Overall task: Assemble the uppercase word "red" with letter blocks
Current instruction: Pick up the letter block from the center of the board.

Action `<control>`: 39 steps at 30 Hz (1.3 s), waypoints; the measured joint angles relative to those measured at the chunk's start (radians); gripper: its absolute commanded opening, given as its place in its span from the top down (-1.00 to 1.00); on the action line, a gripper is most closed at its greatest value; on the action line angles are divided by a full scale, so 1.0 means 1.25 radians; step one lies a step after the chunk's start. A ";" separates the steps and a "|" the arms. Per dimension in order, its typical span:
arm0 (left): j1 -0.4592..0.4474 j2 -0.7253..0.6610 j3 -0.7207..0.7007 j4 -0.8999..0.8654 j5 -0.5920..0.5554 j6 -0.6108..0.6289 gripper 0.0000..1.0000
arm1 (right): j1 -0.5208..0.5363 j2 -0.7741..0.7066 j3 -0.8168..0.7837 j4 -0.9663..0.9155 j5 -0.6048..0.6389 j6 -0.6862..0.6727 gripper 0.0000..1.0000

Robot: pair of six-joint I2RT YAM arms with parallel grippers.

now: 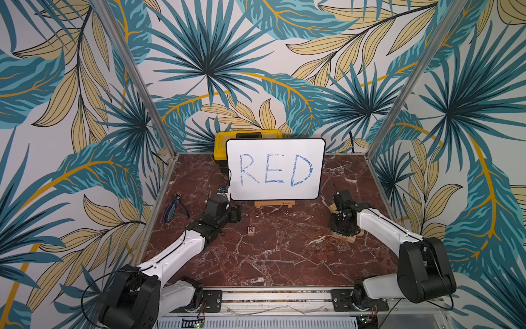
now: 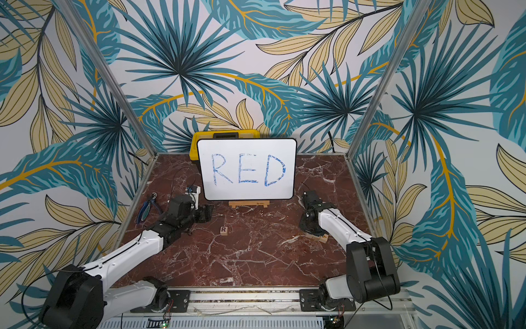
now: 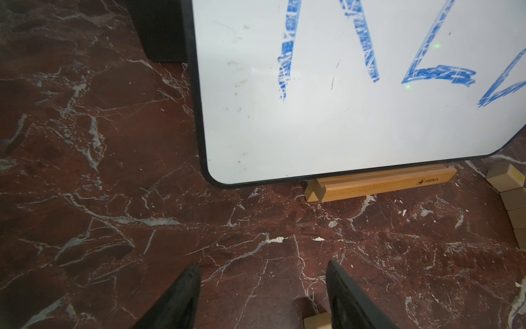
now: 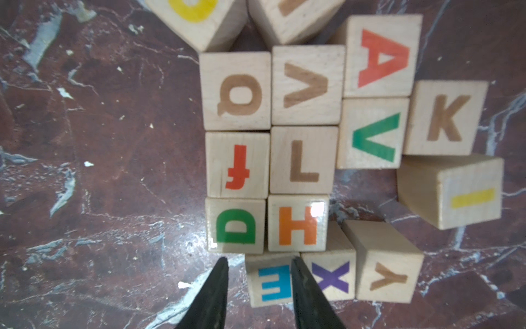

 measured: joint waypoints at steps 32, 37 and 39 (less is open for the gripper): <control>0.000 0.001 0.000 0.000 -0.003 0.000 -0.41 | -0.004 -0.008 -0.039 -0.008 -0.022 -0.010 0.13; 0.000 0.001 0.000 0.000 -0.003 0.000 -0.41 | -0.004 -0.008 -0.040 -0.010 -0.022 -0.008 0.13; 0.000 0.001 0.000 0.000 -0.003 0.000 -0.41 | -0.004 -0.008 -0.040 -0.010 -0.022 -0.008 0.15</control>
